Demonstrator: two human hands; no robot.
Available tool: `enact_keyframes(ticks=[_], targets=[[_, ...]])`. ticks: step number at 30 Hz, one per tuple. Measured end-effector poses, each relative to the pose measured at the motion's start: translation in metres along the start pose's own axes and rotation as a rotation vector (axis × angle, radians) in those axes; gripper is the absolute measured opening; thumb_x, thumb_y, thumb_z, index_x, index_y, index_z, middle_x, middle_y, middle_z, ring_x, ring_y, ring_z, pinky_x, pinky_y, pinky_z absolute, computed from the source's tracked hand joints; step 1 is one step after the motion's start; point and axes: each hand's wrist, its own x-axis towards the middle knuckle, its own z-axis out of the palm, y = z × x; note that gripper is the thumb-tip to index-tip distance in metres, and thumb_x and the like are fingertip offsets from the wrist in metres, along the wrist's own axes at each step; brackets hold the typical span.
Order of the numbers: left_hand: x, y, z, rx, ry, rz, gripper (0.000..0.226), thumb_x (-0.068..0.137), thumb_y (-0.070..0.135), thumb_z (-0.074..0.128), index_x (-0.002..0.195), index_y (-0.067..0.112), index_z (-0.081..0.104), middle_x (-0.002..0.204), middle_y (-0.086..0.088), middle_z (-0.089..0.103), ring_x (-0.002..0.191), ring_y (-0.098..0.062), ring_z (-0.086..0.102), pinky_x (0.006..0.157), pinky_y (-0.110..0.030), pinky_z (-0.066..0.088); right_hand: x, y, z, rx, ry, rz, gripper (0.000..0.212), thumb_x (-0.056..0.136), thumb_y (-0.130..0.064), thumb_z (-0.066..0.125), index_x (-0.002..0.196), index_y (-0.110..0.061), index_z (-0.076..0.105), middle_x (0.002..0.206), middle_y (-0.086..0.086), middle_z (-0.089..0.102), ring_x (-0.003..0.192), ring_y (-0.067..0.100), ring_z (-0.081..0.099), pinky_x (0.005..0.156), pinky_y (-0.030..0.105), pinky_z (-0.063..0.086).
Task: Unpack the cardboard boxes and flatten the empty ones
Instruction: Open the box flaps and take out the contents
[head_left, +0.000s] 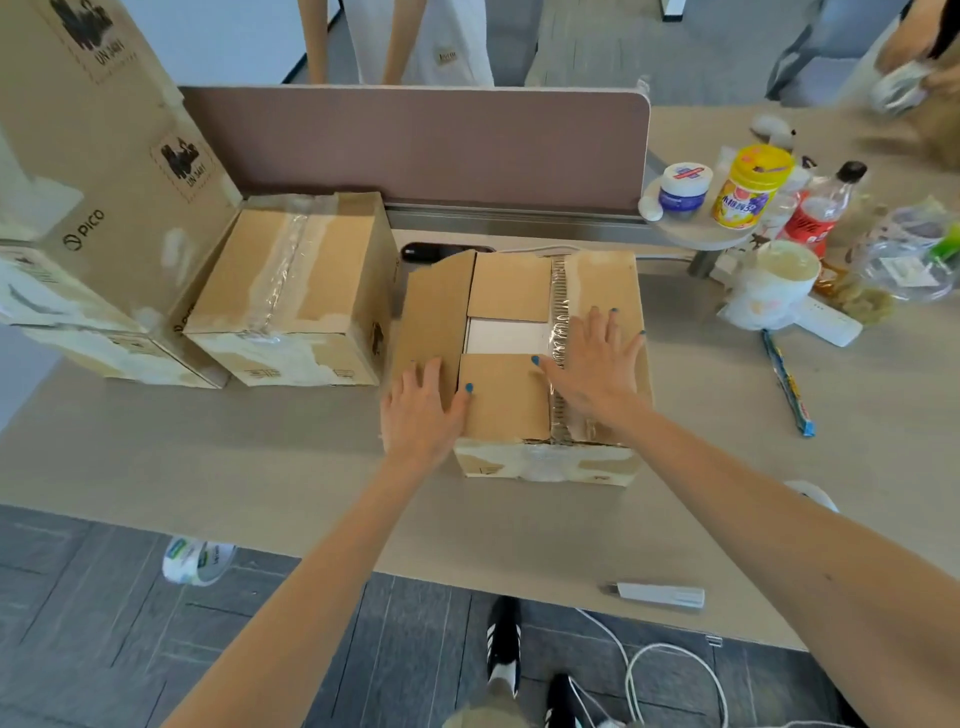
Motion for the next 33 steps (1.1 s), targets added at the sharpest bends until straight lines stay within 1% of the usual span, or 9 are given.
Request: enact_keyframes(ticks=[4,8,13,18,21,24,29,32,33], targets=[[0.021,0.010,0.001,-0.199,-0.124,-0.057,0.064,0.099,0.054,0.043,0.152,0.023,0.024,0.148,-0.011,0.038,0.132,-0.032,0.041,0.103,-0.046,0.038,0.023,-0.004,0.002,0.004,0.004,0.033,0.075,0.094,-0.061,0.034,0.149,-0.012,0.019,0.160,0.016,0.005,0.147,0.036,-0.004,0.113,0.064,0.005],[0.051,0.016,0.004,-0.305,-0.194,-0.077,0.066,0.100,0.056,0.040,0.155,0.026,0.017,0.154,-0.010,0.035,0.134,-0.034,0.042,0.107,-0.047,0.037,0.046,-0.006,0.003,0.040,0.015,0.071,0.078,0.094,-0.059,0.036,0.152,-0.012,0.014,0.161,0.015,0.001,0.147,0.035,-0.005,0.114,0.062,0.003],[0.097,0.012,0.018,-0.463,-0.239,-0.089,0.069,0.098,0.058,0.042,0.155,0.029,0.014,0.155,-0.013,0.031,0.138,-0.035,0.036,0.112,-0.055,0.033,0.070,-0.003,0.000,0.054,0.011,0.133,0.086,0.090,-0.064,0.039,0.154,-0.016,0.005,0.161,0.012,-0.004,0.147,0.035,-0.008,0.109,0.069,0.004],[0.136,0.017,0.026,-0.484,-0.241,-0.080,0.070,0.096,0.058,0.044,0.153,0.032,0.013,0.152,-0.015,0.032,0.133,-0.038,0.040,0.111,-0.055,0.034,0.080,0.000,-0.009,0.090,0.009,0.159,0.087,0.086,-0.060,0.049,0.152,-0.020,0.011,0.161,0.008,0.000,0.146,0.036,0.000,0.106,0.069,0.017],[0.145,0.021,0.032,-0.447,-0.225,-0.087,0.069,0.098,0.059,0.042,0.153,0.034,0.010,0.150,-0.019,0.033,0.129,-0.042,0.043,0.108,-0.056,0.037,0.083,0.002,-0.018,0.117,0.033,0.161,0.087,0.076,-0.055,0.058,0.146,-0.018,0.021,0.158,0.005,0.012,0.140,0.035,0.017,0.100,0.063,0.031],[0.144,0.025,0.036,-0.459,-0.187,-0.069,0.067,0.099,0.058,0.041,0.152,0.034,0.010,0.147,-0.019,0.037,0.126,-0.040,0.046,0.106,-0.054,0.039,0.085,0.006,-0.027,0.199,0.098,0.150,0.078,0.074,-0.051,0.058,0.137,-0.016,0.031,0.148,0.002,0.028,0.129,0.031,0.030,0.091,0.058,0.037],[0.143,0.025,0.036,-0.494,-0.180,-0.064,0.067,0.099,0.058,0.041,0.153,0.034,0.010,0.147,-0.017,0.038,0.127,-0.038,0.047,0.107,-0.052,0.040,0.081,0.006,-0.039,0.335,0.091,0.141,0.060,0.078,-0.047,0.051,0.128,-0.016,0.038,0.137,0.002,0.040,0.123,0.029,0.035,0.090,0.056,0.038],[0.144,0.025,0.035,-0.535,-0.188,-0.061,0.067,0.096,0.064,0.040,0.151,0.038,0.011,0.145,-0.015,0.042,0.125,-0.036,0.049,0.105,-0.055,0.042,0.079,0.017,-0.063,0.601,0.158,0.208,0.036,0.080,-0.037,0.045,0.112,-0.019,0.042,0.110,0.006,0.053,0.103,0.032,0.049,0.082,0.045,0.044],[0.143,0.025,0.034,-0.554,-0.193,-0.063,0.069,0.093,0.068,0.038,0.150,0.040,0.012,0.144,-0.014,0.044,0.124,-0.036,0.050,0.104,-0.056,0.043,0.079,0.025,-0.071,0.617,0.153,0.212,0.031,0.083,-0.034,0.045,0.110,-0.020,0.042,0.105,0.006,0.055,0.096,0.031,0.052,0.080,0.042,0.045]])
